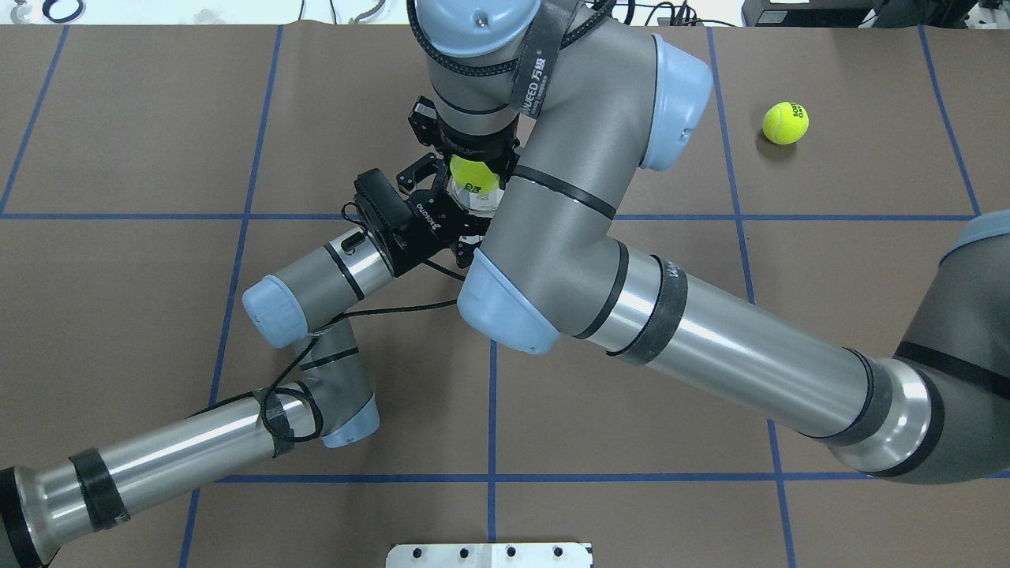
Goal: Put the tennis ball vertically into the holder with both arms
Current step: 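Carry the ball with the right gripper over the can's open top, then open the right gripper to drop the ball into the can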
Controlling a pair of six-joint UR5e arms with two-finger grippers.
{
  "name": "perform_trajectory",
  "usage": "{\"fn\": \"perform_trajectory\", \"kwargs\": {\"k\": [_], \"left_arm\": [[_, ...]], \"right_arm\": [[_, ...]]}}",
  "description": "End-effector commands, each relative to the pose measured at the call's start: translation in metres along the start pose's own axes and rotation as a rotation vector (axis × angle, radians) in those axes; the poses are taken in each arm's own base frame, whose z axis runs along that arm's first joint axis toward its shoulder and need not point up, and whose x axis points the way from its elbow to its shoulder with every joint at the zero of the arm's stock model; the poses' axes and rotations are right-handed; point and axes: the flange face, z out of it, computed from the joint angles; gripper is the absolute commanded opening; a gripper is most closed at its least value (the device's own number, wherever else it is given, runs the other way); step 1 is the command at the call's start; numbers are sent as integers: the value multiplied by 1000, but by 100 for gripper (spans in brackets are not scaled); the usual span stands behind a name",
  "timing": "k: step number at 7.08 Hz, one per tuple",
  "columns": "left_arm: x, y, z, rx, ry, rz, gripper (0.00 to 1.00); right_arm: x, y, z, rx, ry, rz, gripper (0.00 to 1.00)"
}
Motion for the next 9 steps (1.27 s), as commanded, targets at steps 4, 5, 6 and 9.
{"fn": "perform_trajectory", "kwargs": {"k": [4, 5, 6, 9], "left_arm": [[0, 0, 0, 0, 0, 0, 99], [0, 0, 0, 0, 0, 0, 99], [1, 0, 0, -1, 1, -1, 99], [0, 1, -1, 0, 0, 0, 99]], "right_arm": [[4, 5, -2, 3, 20, -10, 99], [9, 4, 3, 2, 29, -12, 99], [16, 2, 6, 3, 32, -29, 99], [61, -15, -9, 24, 2, -97, 99]]}}
